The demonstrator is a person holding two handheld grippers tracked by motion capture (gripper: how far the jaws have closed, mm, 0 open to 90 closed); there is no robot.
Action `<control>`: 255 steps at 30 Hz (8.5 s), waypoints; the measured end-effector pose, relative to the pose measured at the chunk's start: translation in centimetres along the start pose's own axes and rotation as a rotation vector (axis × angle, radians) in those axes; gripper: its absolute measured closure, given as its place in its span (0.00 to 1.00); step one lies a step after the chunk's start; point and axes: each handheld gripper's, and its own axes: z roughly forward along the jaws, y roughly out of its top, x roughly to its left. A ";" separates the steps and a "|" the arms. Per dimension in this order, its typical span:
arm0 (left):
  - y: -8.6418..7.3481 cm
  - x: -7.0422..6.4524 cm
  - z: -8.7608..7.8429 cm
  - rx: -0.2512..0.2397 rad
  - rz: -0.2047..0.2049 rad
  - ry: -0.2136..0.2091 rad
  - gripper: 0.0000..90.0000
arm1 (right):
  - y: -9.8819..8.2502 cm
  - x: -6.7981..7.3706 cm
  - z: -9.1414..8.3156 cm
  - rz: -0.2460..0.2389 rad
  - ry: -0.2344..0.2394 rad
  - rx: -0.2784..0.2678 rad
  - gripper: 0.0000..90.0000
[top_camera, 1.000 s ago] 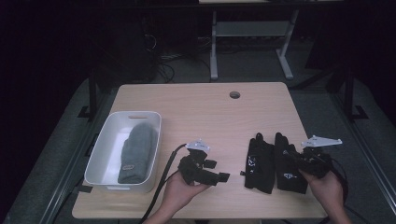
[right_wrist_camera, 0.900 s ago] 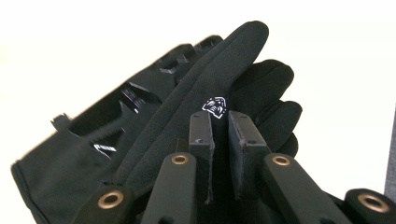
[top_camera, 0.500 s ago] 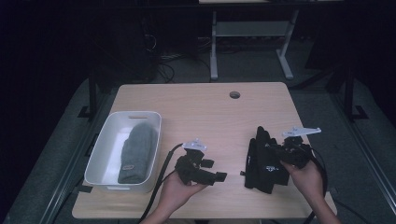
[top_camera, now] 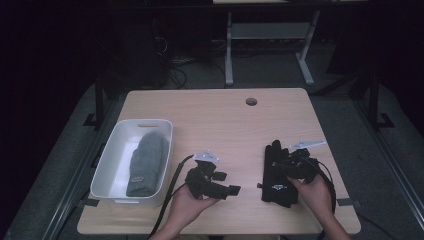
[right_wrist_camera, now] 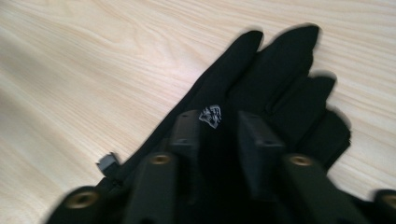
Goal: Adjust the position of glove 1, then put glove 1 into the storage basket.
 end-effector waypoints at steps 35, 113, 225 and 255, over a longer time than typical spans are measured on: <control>-0.2 0.1 3.1 0.059 -0.010 -0.008 0.30 | -4.3 -0.4 -1.0 0.034 0.124 -0.019 0.94; 0.7 2.2 10.5 0.137 -0.093 -0.014 0.88 | -2.4 -4.6 0.5 0.278 0.190 -0.153 0.87; 1.5 3.9 -5.0 -0.029 -0.056 0.065 0.89 | 10.7 4.7 -0.1 0.126 0.391 -0.179 0.88; 1.2 4.1 -7.4 -0.042 -0.059 0.084 0.89 | 12.4 6.7 0.5 0.090 0.409 -0.153 0.88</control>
